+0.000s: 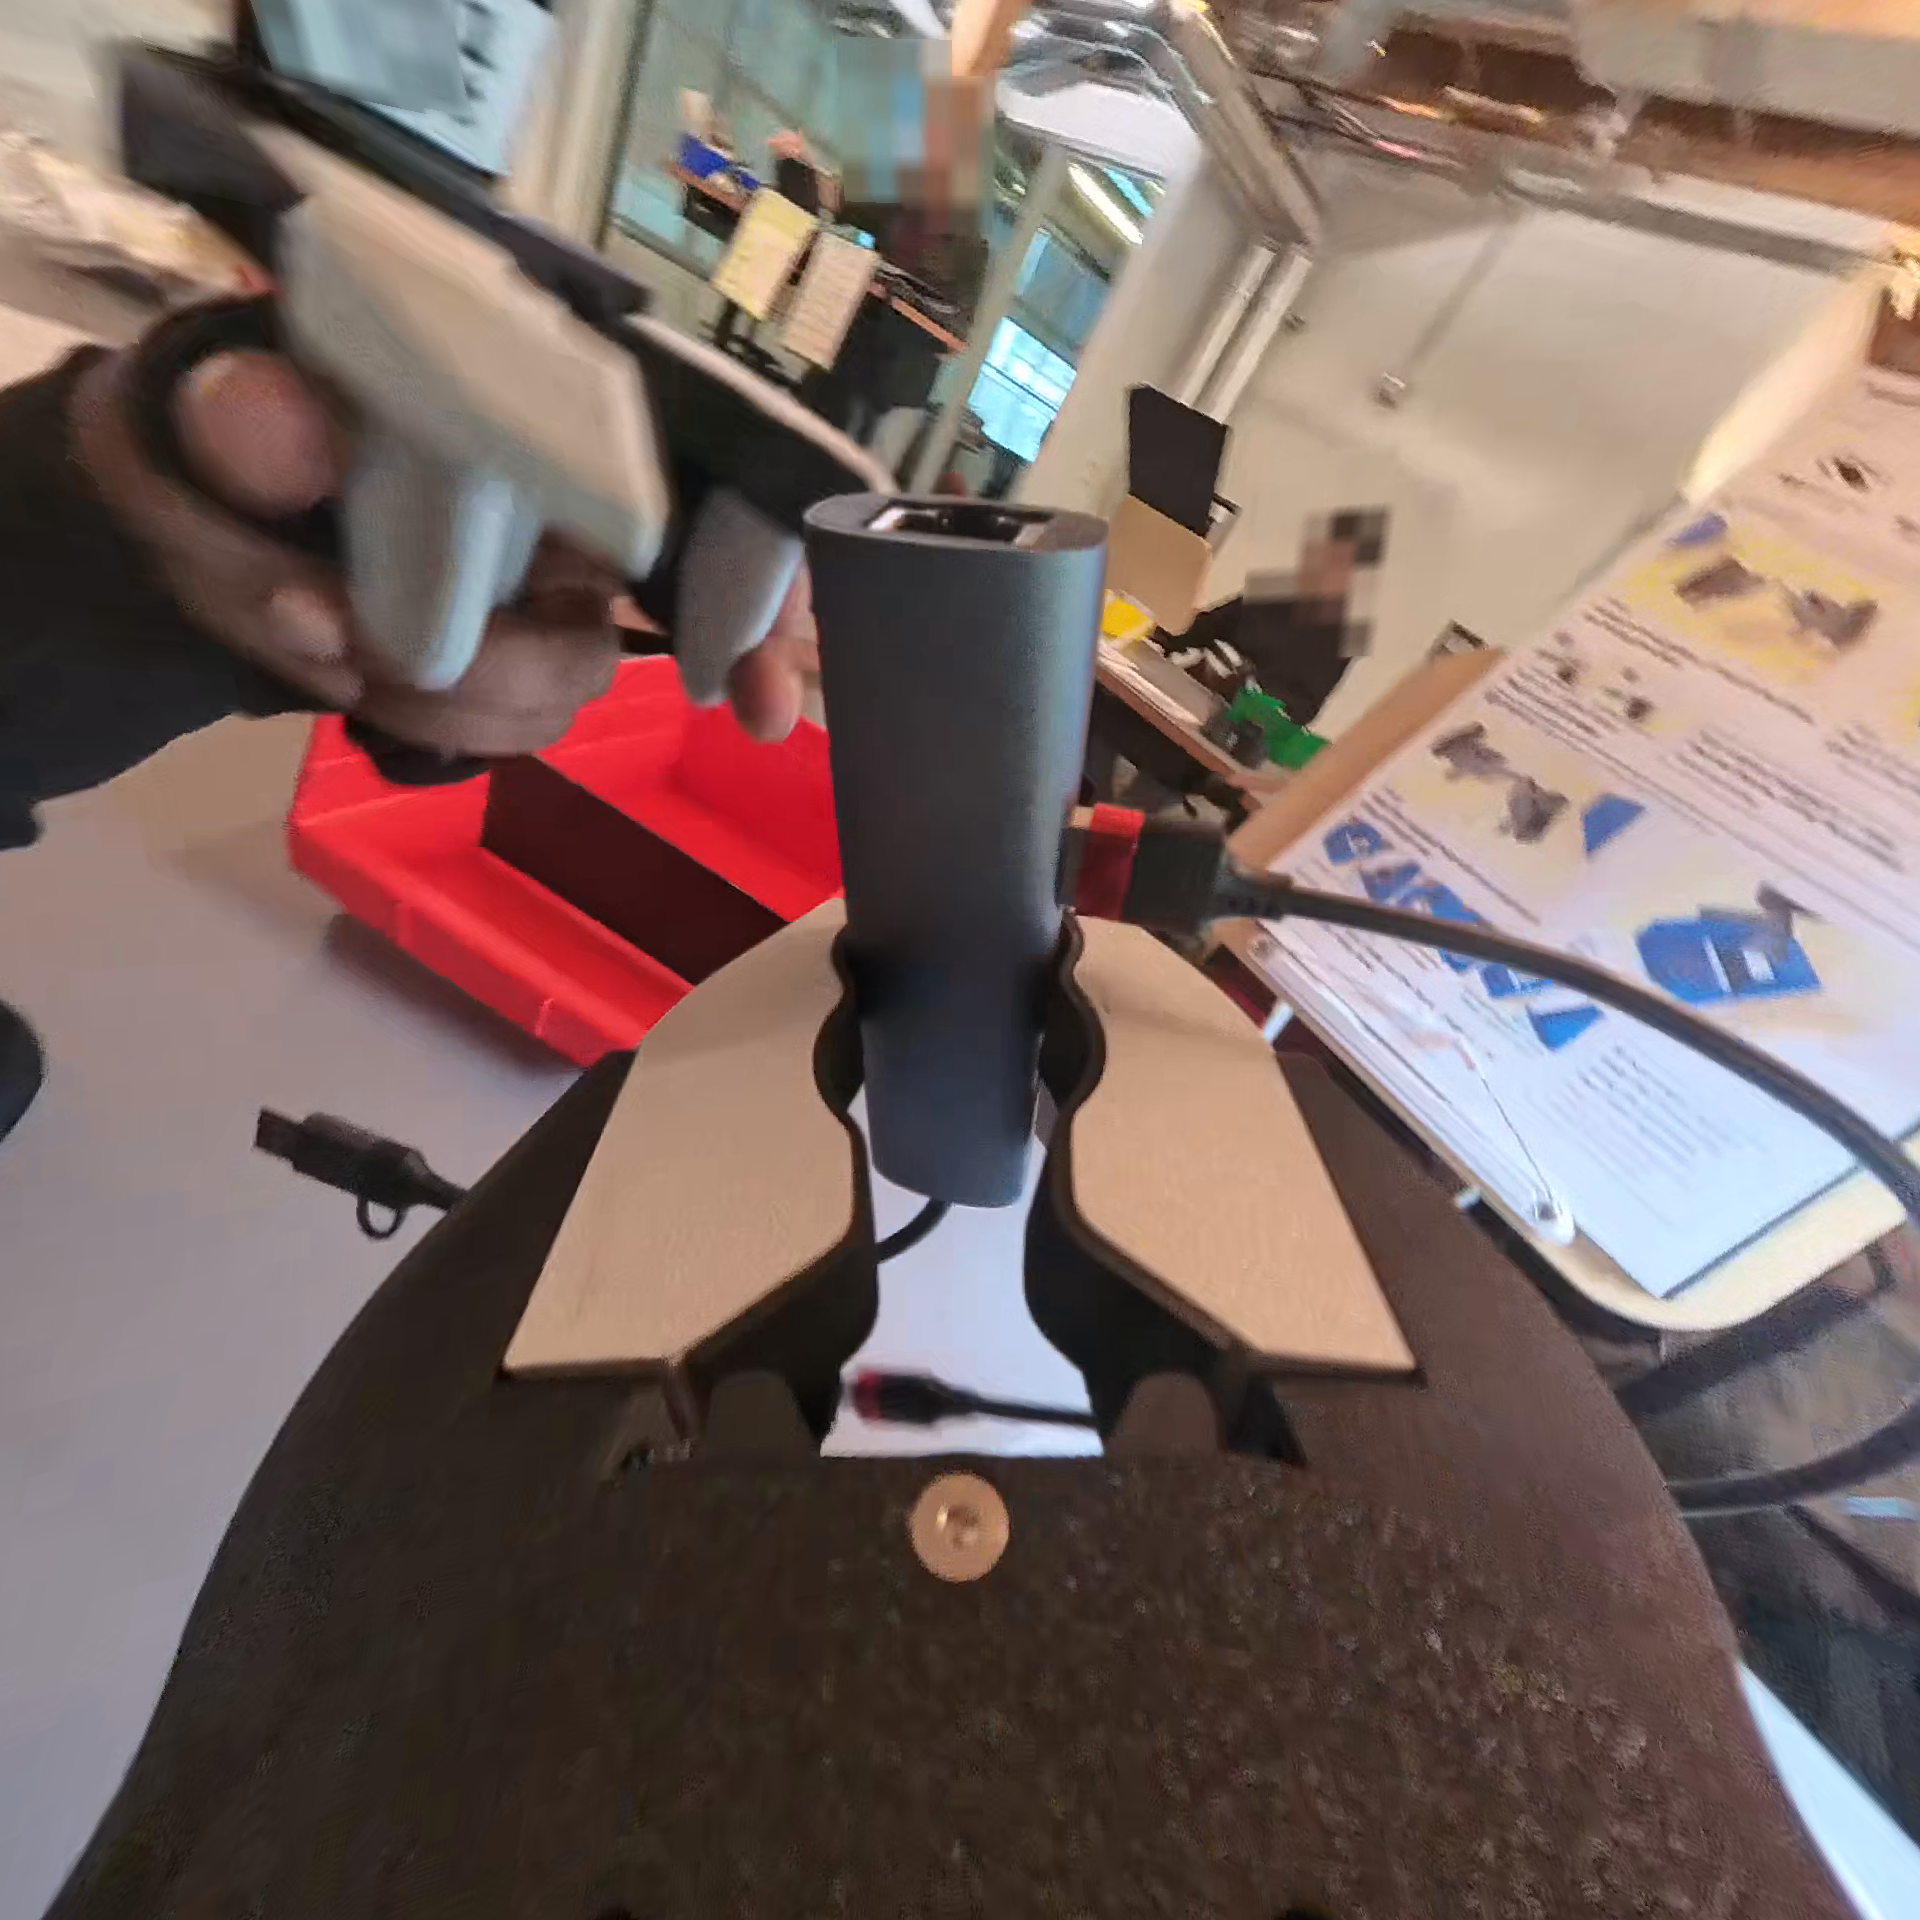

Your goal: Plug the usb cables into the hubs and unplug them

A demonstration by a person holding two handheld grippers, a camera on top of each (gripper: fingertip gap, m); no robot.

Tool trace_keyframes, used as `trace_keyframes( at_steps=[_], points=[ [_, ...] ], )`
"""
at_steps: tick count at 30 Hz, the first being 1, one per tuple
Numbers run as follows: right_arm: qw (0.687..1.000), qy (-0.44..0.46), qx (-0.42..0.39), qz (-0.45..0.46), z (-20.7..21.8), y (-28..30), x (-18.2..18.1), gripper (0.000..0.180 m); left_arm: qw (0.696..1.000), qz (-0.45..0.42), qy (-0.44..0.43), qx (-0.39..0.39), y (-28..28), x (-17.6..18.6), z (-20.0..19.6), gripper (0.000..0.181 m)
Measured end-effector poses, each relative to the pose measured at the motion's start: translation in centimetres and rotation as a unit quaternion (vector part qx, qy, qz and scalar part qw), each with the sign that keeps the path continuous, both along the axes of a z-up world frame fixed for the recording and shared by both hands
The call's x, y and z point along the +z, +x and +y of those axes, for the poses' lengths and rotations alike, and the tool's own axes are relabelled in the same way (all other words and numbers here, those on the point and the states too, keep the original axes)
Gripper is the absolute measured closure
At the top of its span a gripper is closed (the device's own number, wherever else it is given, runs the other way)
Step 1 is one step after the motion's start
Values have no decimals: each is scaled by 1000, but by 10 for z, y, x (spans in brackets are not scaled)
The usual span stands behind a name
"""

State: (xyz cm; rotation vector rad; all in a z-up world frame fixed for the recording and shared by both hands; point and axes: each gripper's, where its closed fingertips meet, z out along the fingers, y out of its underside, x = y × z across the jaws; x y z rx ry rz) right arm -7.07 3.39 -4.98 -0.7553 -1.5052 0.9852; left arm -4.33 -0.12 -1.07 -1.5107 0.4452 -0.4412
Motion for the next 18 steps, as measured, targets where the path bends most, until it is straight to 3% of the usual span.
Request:
trace_keyframes(
  at_steps=[2, 5, 7, 12, 18],
  points=[
    [999, -16, -25, -11, 5, -6, -8, 149, 998, 56, -7, 35, 11, -17, 19, 140],
    [999, 3, -48, -25, 2, -12, -21, 149, 988, 106, -1, 111, 7, -32, 40, 161],
    [998, 23, -56, -30, 3, -13, -26, 149, 984, 125, -11, 124, 2, -37, 41, 163],
    [981, 120, -8, -153, 0, 9, -43, 134, 989, 45, -81, 118, -28, -40, 31, 164],
    [961, 272, -20, -48, 6, 41, -1, 147, 980, -30, -175, 88, -45, -68, 29, 164]
  ],
)
